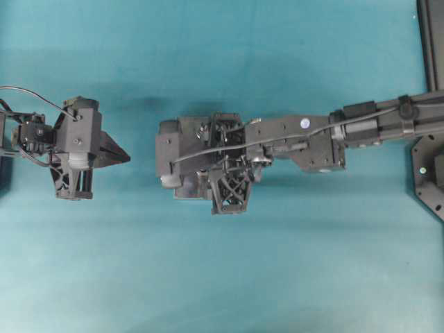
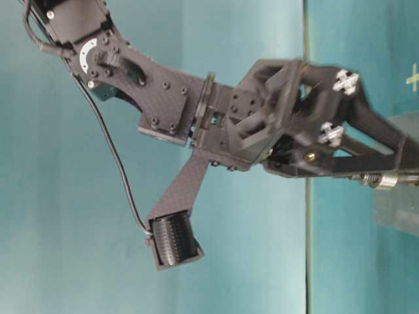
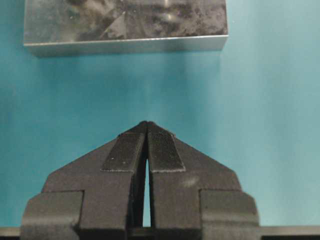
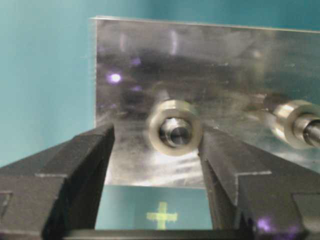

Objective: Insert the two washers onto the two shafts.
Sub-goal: 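Push the washer onto the lower shaft with the right gripper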

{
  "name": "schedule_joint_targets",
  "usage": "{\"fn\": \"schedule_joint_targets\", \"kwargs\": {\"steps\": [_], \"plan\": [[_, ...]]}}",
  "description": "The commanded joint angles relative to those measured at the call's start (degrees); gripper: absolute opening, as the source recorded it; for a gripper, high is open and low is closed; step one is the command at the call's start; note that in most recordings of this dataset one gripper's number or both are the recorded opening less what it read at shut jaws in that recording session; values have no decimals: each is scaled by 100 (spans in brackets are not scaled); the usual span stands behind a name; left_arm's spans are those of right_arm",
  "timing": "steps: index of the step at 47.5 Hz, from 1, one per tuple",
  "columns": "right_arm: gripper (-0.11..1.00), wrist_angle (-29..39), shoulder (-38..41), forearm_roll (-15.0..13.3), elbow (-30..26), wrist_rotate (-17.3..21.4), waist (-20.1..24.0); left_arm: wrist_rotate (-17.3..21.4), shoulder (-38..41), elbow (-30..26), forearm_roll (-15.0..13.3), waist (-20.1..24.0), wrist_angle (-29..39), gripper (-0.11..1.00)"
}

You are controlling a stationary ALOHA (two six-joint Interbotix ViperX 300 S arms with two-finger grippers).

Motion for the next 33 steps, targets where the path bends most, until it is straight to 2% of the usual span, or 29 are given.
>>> {"fn": "schedule_joint_targets", "kwargs": {"steps": [1,18,33], "plan": [[64,-35,-123,18,-185,-18,114,-18,-79,-97,18,-18,-44,0],[59,149,114,-97,-554,-62,-325,-18,-141,-62,9,-26,-44,0],[59,272,105,-9,-510,18,141,-9,-158,-35,9,-26,-35,0]]}}
